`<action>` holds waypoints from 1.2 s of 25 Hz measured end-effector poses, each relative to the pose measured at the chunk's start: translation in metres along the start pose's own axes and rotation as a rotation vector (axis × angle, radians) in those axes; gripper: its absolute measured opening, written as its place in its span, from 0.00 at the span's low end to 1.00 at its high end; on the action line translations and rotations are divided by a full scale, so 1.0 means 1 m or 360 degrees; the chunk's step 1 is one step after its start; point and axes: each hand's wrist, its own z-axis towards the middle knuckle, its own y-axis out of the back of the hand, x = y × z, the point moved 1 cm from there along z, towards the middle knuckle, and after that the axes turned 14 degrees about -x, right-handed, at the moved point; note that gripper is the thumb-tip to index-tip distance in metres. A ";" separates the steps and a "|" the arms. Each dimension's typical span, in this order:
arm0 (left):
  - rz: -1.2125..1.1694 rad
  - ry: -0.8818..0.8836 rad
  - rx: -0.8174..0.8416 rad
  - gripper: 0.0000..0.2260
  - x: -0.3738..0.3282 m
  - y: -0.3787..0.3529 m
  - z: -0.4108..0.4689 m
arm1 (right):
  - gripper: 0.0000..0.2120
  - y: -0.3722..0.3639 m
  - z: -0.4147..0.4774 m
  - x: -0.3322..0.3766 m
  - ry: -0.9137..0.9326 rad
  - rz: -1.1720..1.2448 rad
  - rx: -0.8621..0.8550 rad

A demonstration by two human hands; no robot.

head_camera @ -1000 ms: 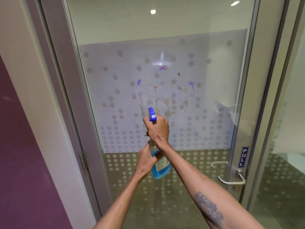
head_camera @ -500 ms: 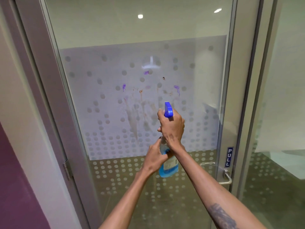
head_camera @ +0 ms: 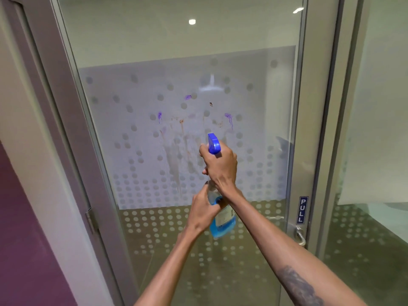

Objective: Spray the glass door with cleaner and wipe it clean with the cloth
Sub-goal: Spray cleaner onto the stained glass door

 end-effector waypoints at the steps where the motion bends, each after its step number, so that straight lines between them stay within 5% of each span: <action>1: 0.0012 0.0000 -0.0026 0.19 -0.004 0.007 0.007 | 0.14 -0.007 0.003 0.009 0.0010 -0.0017 0.0014; 14: 0.0104 0.0042 -0.0077 0.23 -0.020 0.031 0.030 | 0.14 -0.027 0.015 0.037 -0.0076 -0.0126 0.0108; 30: -0.0311 -0.0031 0.0549 0.27 -0.081 -0.188 -0.052 | 0.09 0.220 0.064 -0.022 -0.0328 -0.0331 -0.0144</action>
